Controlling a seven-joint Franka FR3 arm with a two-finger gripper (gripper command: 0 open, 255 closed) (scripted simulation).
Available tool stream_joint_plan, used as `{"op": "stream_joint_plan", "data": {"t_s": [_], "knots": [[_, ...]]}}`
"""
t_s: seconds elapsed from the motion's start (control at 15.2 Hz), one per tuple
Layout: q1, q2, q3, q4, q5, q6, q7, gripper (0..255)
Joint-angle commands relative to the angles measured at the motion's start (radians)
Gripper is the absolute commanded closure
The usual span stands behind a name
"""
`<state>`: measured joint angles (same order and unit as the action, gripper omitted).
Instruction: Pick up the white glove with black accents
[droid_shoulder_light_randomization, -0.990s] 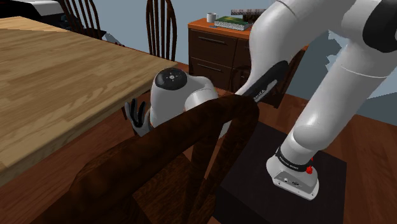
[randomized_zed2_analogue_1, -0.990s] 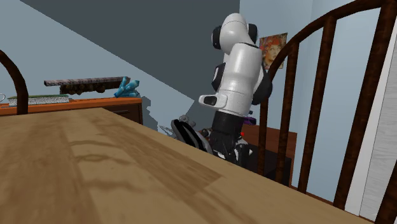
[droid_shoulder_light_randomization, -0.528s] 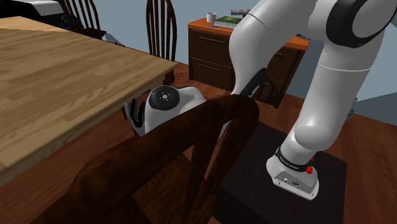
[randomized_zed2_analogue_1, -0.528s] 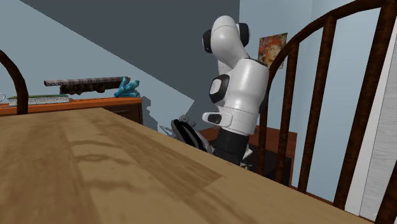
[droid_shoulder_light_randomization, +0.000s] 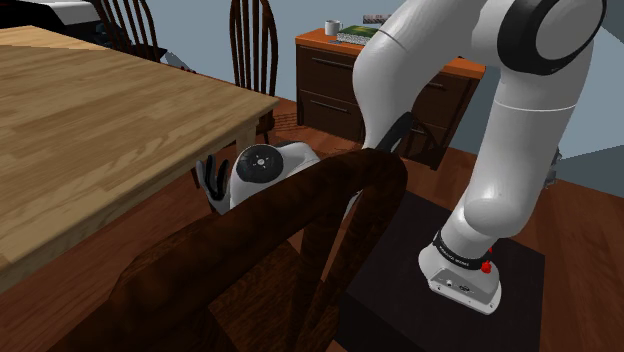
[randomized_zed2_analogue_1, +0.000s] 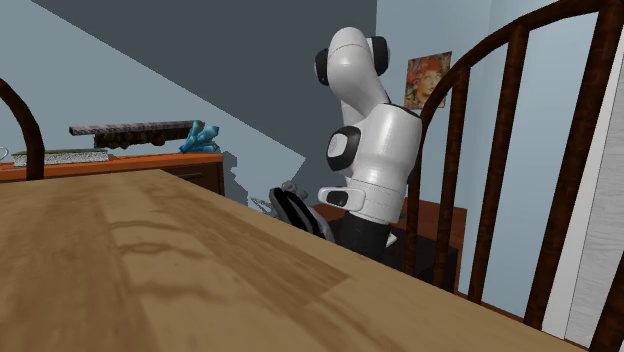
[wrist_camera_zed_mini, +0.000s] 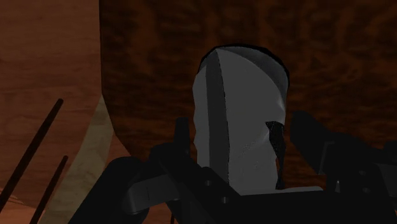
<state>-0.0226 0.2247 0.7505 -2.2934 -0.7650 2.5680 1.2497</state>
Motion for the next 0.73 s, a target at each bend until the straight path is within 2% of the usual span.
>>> {"op": "stream_joint_plan", "data": {"t_s": [0.0,0.33,0.66], "knots": [[0.0,0.001,0.0,-0.001,0.0,0.0,0.0,255],[0.001,0.002,-0.001,0.0,-0.001,0.0,0.001,255],[-0.034,-0.066,0.043,-0.002,0.112,-0.026,-0.088,255]]}}
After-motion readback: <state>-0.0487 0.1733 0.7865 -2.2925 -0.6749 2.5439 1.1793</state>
